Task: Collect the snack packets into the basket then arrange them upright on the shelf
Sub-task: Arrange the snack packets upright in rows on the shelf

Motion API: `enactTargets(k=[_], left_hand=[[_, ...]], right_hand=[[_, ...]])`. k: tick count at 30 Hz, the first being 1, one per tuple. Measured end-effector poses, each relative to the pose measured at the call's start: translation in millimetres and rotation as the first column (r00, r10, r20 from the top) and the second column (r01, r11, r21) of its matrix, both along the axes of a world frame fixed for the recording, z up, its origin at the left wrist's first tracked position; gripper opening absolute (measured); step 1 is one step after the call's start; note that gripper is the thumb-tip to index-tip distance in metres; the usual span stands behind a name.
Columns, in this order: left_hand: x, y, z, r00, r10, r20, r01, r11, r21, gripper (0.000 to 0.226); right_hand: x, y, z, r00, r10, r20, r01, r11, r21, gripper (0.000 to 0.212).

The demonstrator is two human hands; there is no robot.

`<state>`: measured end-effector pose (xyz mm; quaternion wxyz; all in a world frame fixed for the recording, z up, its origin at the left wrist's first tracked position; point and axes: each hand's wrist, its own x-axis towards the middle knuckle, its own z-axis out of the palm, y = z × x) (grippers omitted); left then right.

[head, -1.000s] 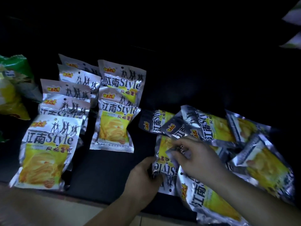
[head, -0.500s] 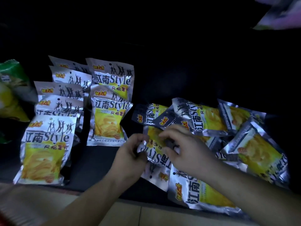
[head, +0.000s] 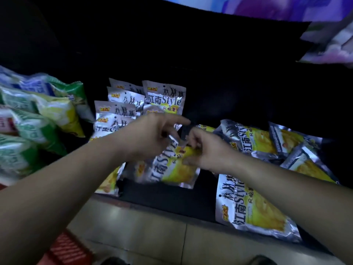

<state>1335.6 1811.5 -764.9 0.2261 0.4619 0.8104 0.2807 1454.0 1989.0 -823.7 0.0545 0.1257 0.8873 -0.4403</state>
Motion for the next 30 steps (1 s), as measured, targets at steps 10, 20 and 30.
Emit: enactTargets(k=[10,20,30], left_hand=[[19,-42,-119,0.716,0.634,0.293,-0.673,0.738,0.050,0.011],[12,-50,-190,0.697,0.682,0.222,-0.696,0.718,-0.022,0.039],[17,-50,-184,0.740,0.651,0.168,-0.655,0.755,-0.036,0.049]], right_hand=[[-41,-35,-59,0.863,-0.505,0.024,0.490,0.823,-0.286,0.046],[-63,-54,-115,0.897,-0.391,0.209,0.410,0.910,-0.057,0.033],[-58,-47,-101,0.925,-0.224,0.308,0.268,0.957,-0.108,0.011]])
